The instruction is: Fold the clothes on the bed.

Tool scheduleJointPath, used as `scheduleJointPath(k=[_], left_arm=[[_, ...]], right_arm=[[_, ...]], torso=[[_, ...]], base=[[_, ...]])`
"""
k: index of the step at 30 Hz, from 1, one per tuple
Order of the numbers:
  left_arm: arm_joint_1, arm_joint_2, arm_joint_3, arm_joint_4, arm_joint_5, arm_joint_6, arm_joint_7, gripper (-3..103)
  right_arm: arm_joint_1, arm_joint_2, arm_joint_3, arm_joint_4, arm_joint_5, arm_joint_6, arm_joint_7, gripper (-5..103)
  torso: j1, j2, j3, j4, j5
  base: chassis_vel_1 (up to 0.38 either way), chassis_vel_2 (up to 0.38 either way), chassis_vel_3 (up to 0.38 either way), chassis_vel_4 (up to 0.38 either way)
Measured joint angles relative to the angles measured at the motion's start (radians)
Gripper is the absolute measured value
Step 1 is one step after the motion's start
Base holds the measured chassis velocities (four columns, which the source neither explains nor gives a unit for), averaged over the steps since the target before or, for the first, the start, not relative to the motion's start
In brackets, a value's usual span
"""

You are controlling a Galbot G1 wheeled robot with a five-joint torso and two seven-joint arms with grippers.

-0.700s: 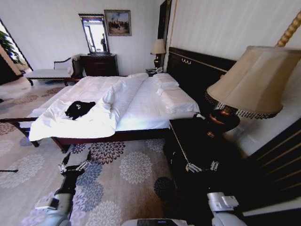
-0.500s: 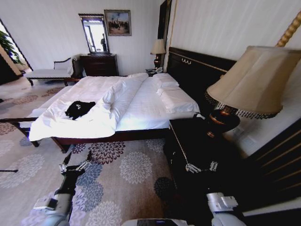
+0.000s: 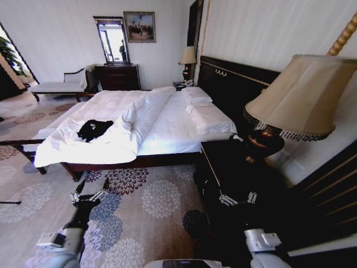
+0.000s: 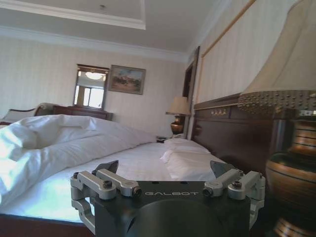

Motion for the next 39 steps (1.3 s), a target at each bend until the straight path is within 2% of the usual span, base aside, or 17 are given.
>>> scheduleJointPath(k=[8,19,23,27,39], left_arm=[[0.023,-0.031,0.009,-0.032,0.031,0.002,-0.003,100],[0.011,-0.011,-0.002,-0.033,0.036,0.012,-0.006,100],[0.009,-0.051,0.007,-0.04,0.084,0.004,-0.021,100],[0.011,-0.078,0.02,-0.052,0.089,0.007,-0.022,100],[0.011,-0.089,0.029,-0.054,0.102,0.014,-0.028,100]], right_arm=[[-0.003,0.008,0.003,-0.001,0.0,0.018,-0.019,100],[-0.001,0.002,0.009,0.01,0.02,0.017,-0.019,100],[-0.003,0.004,0.008,0.008,0.023,0.017,-0.017,100],[-0.002,0.009,0.002,0.007,0.02,0.017,-0.016,100],[-0.003,0.015,-0.005,0.001,0.005,0.018,-0.013,100]], torso=[[0.0,0.0,0.0,0.0001,0.0002],[0.0,0.0,0.0,0.0002,0.0],[0.0,0.0,0.0,-0.0001,-0.0002],[0.0,0.0,0.0,0.0,0.0],[0.0,0.0,0.0,0.0,0.0]], base=[[0.0,0.0,0.0,0.0],[-0.081,0.09,0.093,-0.092],[-0.141,0.117,0.126,-0.143],[-0.14,0.13,0.118,-0.128],[-0.122,0.116,0.126,-0.12]])
